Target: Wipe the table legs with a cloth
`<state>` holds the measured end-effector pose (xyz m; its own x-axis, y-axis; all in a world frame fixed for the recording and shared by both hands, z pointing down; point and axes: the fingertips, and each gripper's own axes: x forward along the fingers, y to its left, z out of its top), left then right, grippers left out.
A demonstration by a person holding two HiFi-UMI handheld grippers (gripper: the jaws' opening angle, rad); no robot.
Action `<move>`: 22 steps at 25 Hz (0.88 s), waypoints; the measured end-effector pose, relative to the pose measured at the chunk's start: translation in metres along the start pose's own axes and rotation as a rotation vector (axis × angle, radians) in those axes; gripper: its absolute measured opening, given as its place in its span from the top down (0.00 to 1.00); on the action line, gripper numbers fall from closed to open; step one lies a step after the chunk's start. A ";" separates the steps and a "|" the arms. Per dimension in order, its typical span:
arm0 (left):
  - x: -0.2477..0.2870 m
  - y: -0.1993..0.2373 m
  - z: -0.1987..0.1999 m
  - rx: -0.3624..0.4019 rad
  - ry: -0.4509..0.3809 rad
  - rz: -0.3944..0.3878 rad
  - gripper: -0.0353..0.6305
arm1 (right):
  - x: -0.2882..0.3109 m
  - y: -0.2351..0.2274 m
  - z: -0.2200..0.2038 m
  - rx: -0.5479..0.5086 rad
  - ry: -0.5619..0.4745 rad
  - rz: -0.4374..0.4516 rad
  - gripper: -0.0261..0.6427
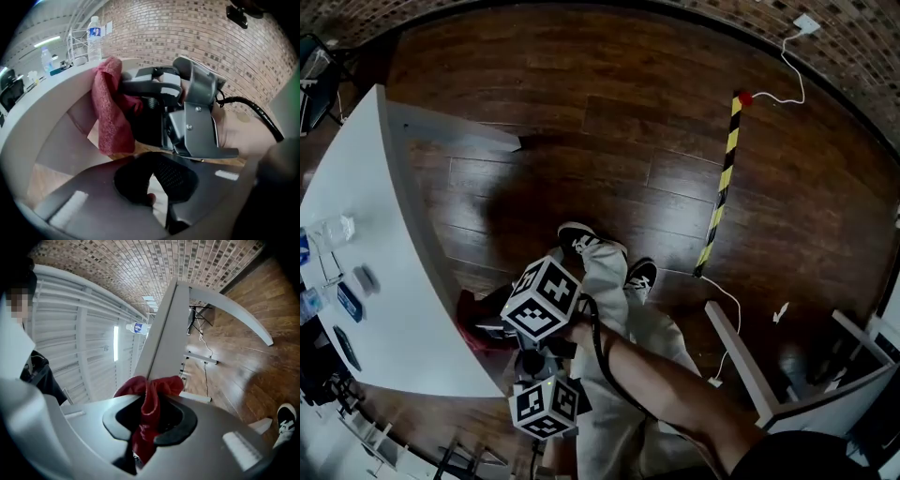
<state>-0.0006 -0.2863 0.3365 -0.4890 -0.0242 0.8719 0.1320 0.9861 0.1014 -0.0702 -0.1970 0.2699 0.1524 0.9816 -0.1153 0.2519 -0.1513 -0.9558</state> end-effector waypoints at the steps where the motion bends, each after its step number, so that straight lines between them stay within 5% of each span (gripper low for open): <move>1: 0.002 0.002 0.005 -0.023 -0.007 0.013 0.95 | 0.000 -0.001 0.004 0.003 0.016 0.008 0.88; 7: 0.014 0.014 0.063 -0.096 -0.075 0.091 0.95 | -0.001 -0.012 0.047 0.025 0.056 0.042 0.88; 22: 0.076 0.029 0.212 -0.147 -0.151 0.050 0.95 | -0.005 -0.049 0.166 -0.009 0.114 0.044 0.88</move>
<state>-0.2168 -0.2246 0.3039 -0.6012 0.0606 0.7968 0.2787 0.9504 0.1380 -0.2418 -0.1751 0.2727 0.2707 0.9545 -0.1252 0.2515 -0.1957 -0.9479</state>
